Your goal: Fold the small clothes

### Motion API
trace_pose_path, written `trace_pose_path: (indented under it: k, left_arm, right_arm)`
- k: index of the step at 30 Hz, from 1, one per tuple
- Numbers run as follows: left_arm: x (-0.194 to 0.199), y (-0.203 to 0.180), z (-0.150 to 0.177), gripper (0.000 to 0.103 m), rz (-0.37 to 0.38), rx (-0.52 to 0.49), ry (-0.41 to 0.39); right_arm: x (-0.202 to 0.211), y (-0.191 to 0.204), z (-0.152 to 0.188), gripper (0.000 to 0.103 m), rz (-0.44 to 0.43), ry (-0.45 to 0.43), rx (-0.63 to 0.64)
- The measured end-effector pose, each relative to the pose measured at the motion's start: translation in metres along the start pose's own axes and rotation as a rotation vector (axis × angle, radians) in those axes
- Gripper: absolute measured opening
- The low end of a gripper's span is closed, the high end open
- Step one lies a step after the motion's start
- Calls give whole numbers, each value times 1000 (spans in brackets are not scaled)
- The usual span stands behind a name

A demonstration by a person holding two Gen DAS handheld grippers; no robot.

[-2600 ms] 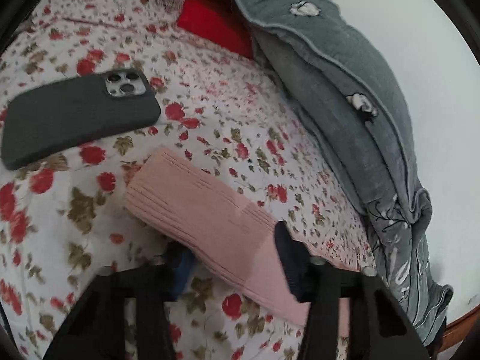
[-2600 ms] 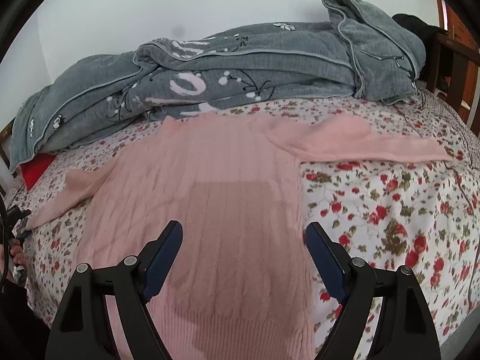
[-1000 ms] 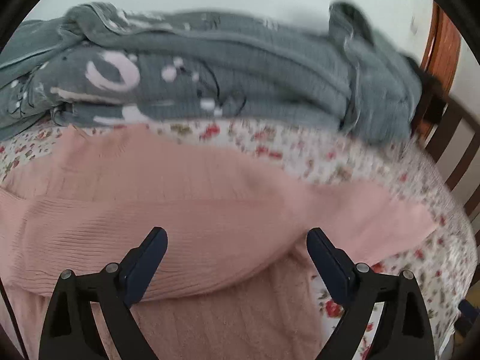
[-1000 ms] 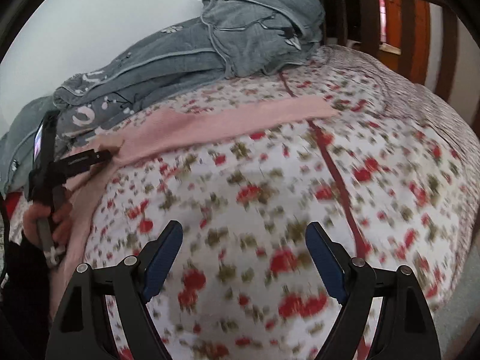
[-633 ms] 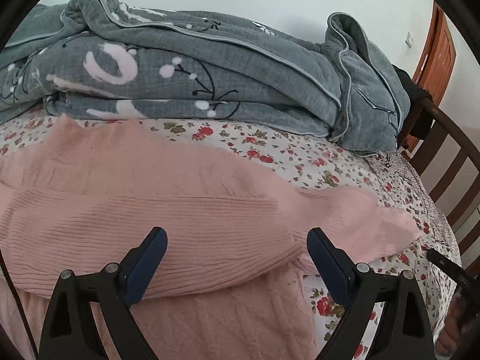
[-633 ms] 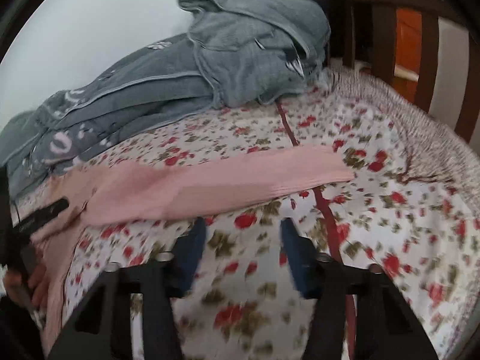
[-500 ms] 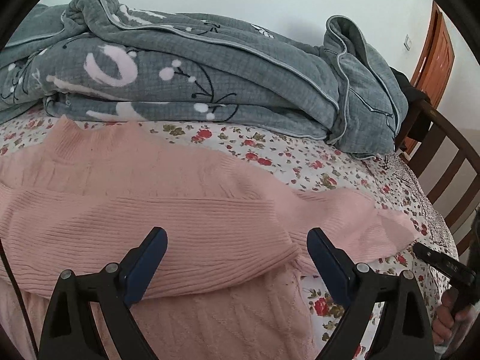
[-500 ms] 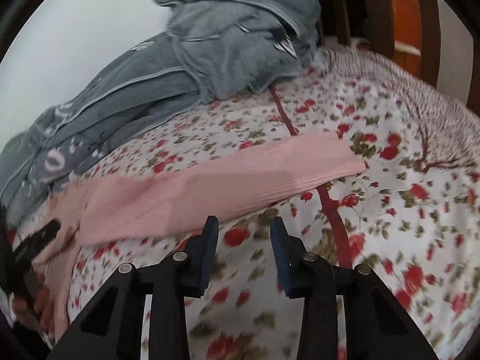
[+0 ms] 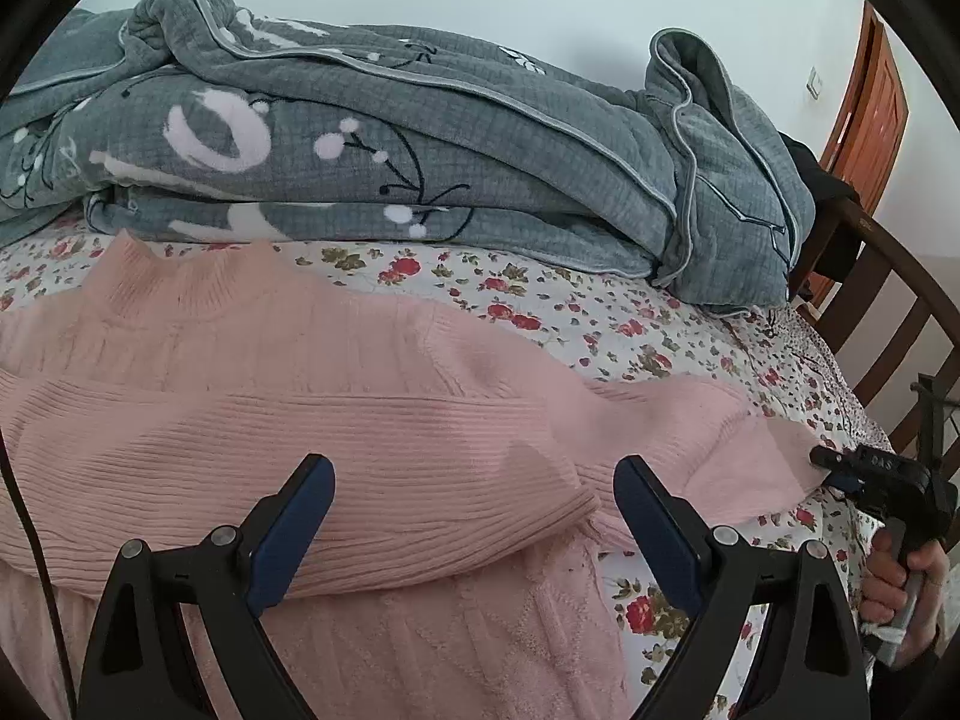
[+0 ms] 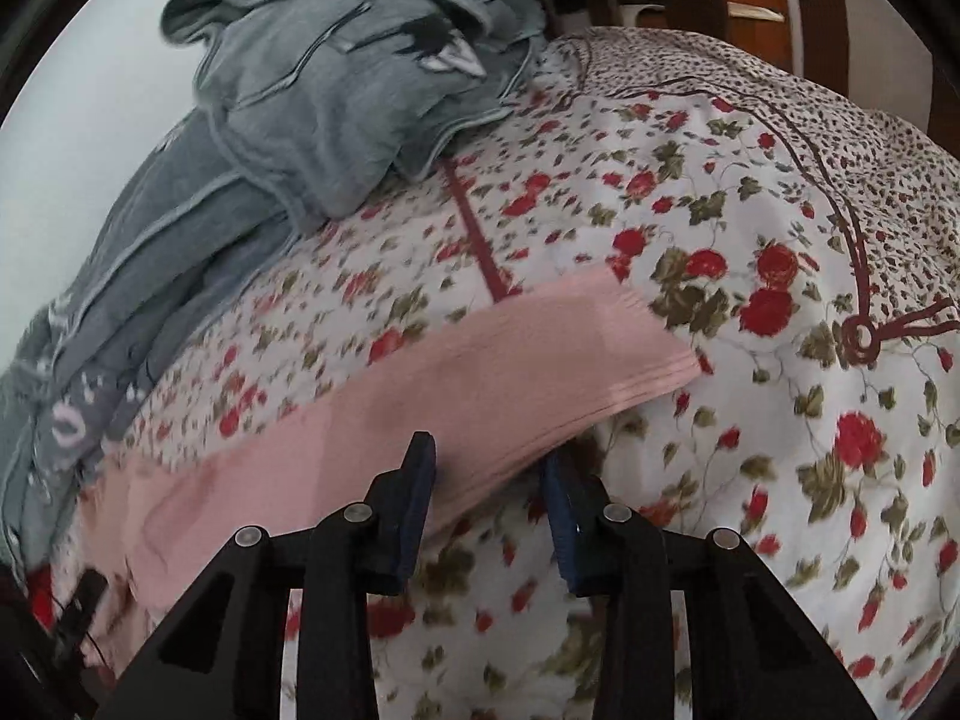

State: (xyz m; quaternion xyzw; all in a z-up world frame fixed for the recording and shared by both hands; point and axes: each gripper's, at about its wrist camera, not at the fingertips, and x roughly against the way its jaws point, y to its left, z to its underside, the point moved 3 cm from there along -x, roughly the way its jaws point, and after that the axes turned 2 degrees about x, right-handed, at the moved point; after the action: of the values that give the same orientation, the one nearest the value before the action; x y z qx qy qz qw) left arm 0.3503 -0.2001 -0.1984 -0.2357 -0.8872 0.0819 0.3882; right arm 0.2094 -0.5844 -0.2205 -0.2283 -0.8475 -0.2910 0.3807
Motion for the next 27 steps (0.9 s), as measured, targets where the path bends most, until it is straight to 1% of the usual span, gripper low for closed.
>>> trace_pose_path:
  k: [2, 3, 4, 5, 6, 8, 10, 12, 15, 17, 20, 22, 23, 24, 25, 26, 27]
  left_arm:
    - [0, 0, 0, 95, -1, 0, 1]
    - [0, 0, 0, 94, -1, 0, 0]
    - [0, 0, 0, 95, -3, 1, 0]
    - [0, 0, 0, 95, -2, 1, 1]
    - [0, 0, 0, 95, -1, 3, 2]
    - [0, 0, 0, 95, -1, 5, 2]
    - [1, 2, -1, 95, 1, 15, 0]
    - [2, 5, -1, 95, 9, 34, -3]
    - [4, 13, -2, 95, 25, 76, -8]
    - [6, 18, -2, 94, 34, 102, -16]
    - [9, 21, -4, 94, 35, 125, -35]
    - [20, 24, -7, 94, 46, 142, -90]
    - [28, 25, -11, 94, 39, 150, -115]
    - [37, 27, -18, 94, 37, 162, -112]
    - [45, 29, -23, 94, 58, 176, -109]
    - [59, 33, -30, 94, 95, 197, -119]
    - [73, 38, -37, 94, 111, 215, -134]
  right_arm:
    - [0, -3, -8, 36, 50, -42, -1]
    - [0, -6, -12, 36, 90, -58, -6]
    - [0, -7, -16, 33, 104, -69, -9]
    - [1, -7, -19, 15, 96, -83, -5]
    - [4, -3, -21, 5, 69, -101, 18]
    - [15, 11, -24, 6, 53, -143, 82]
    - [25, 22, -24, 5, 60, -176, 120]
    - [35, 28, -24, 5, 79, -189, 148]
    - [49, 26, -23, 5, 83, -200, 153]
    - [62, 22, -20, 5, 83, -234, 139]
    - [81, 28, -18, 5, 57, -228, 148]
    - [92, 39, -17, 5, 53, -247, 168]
    - [100, 48, -18, 5, 58, -265, 186]
    - [106, 55, -20, 5, 56, -276, 198]
    - [113, 64, -21, 5, 47, -286, 211]
    - [121, 74, -23, 5, 34, -298, 227]
    - [132, 88, -25, 5, 22, -319, 250]
